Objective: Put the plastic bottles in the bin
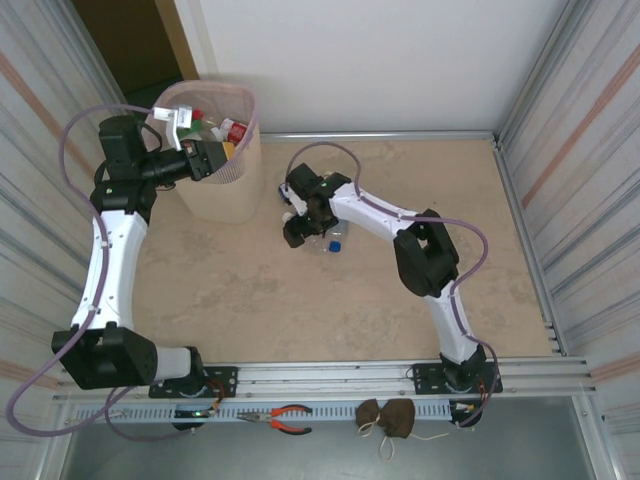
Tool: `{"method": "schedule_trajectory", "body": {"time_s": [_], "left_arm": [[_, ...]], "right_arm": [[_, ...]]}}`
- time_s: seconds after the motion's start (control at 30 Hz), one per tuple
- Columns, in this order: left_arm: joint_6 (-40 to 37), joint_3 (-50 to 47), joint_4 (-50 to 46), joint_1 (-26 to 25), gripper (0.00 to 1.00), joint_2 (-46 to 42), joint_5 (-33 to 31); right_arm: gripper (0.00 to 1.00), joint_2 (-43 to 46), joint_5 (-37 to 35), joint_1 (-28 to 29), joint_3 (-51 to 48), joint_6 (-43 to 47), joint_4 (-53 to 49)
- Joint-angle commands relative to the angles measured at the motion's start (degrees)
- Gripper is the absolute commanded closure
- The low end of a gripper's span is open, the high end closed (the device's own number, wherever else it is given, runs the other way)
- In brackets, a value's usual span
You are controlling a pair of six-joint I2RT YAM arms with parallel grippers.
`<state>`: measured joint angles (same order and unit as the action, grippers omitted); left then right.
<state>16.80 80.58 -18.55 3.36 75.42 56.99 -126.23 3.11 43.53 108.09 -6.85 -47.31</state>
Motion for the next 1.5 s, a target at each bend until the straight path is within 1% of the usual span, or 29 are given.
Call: {"method": "schedule_trajectory", "body": {"time_s": [0.0,0.43,0.6,0.63,0.9,0.97,1.23,1.47], "left_arm": [[-0.01,-0.69,0.44,-0.08,0.68,-2.37,0.15],[-0.01,-1.74,0.44,-0.04,0.68,-3.07,0.15],[0.23,-2.03,0.6,-0.1,0.68,-3.16,0.18],[0.25,-2.01,0.69,-0.19,0.68,-3.09,0.22],[0.56,-2.09,1.13,-0.75,0.68,-2.82,0.11],[0.58,-2.09,1.14,-0.95,0.68,-2.57,-0.05],[0.67,-1.89,1.38,-2.27,0.68,-2.28,-0.85],[1.29,-2.16,2.29,-3.35,0.65,-2.9,-1.37]], "right_arm": [[0.18,-1.82,-2.06,0.97,2.14,0.48,-3.31],[0.22,-4.44,-1.97,2.39,1.01,-5.52,-3.23],[0.24,-3.96,-1.95,2.45,-0.24,-6.93,-2.5],[0.25,-3.78,-1.88,2.45,-1.79,-7.03,-2.36],[0.25,-3.0,-1.72,2.53,-4.33,-8.22,-1.65],[0.27,-2.55,-1.49,2.53,-5.19,-8.4,-1.25],[0.36,1.49,-1.65,2.57,-7.84,-9.06,0.43],[0.38,10.6,-0.85,2.46,-12.93,-9.32,4.36]]}}
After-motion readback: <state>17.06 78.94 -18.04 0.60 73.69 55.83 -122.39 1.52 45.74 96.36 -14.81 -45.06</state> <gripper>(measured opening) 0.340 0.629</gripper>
